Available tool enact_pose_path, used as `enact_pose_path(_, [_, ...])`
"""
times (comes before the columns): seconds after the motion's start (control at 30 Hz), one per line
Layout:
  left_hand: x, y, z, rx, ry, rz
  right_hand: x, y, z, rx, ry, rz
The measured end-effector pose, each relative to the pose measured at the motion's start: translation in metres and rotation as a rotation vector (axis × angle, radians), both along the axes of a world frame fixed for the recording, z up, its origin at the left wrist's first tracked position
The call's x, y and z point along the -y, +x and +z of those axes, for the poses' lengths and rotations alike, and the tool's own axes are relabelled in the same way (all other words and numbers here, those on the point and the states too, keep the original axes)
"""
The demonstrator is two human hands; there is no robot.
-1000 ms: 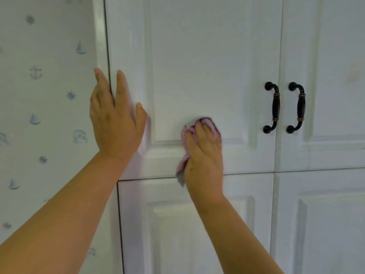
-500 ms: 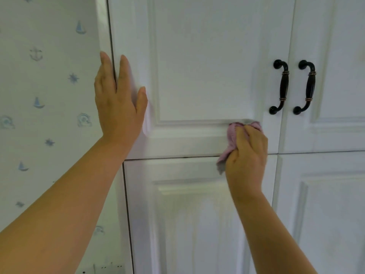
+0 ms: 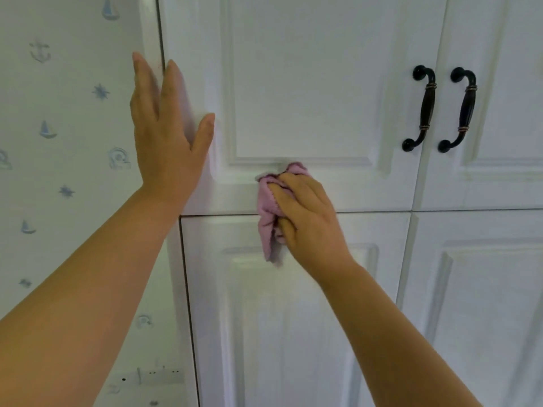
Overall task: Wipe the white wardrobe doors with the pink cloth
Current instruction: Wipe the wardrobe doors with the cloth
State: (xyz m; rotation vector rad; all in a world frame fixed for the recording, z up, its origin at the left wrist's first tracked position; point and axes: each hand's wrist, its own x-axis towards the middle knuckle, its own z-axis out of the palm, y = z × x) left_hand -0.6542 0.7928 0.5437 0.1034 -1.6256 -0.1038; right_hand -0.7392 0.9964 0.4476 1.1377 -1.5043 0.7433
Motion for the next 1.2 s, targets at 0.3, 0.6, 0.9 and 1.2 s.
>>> enact_pose_path(0.3, [0.007, 0.003, -0.032, -0.013, 0.15, -0.241, -0.002, 0.002, 0.015, 0.036, -0.01, -0.225])
enact_pose_path(0.6, [-0.036, 0.01, -0.035, -0.093, 0.003, -0.063, -0.032, -0.011, 0.003, 0.058, 0.021, -0.143])
enact_pose_path(0.9, [-0.166, -0.036, -0.008, 0.277, -0.112, -0.307, -0.156, -0.054, -0.025, 0.292, -0.02, -0.021])
enact_pose_path(1.2, [-0.285, -0.074, 0.043, 0.502, 0.474, -0.798, -0.197, -0.061, -0.056, 0.422, -0.028, 0.156])
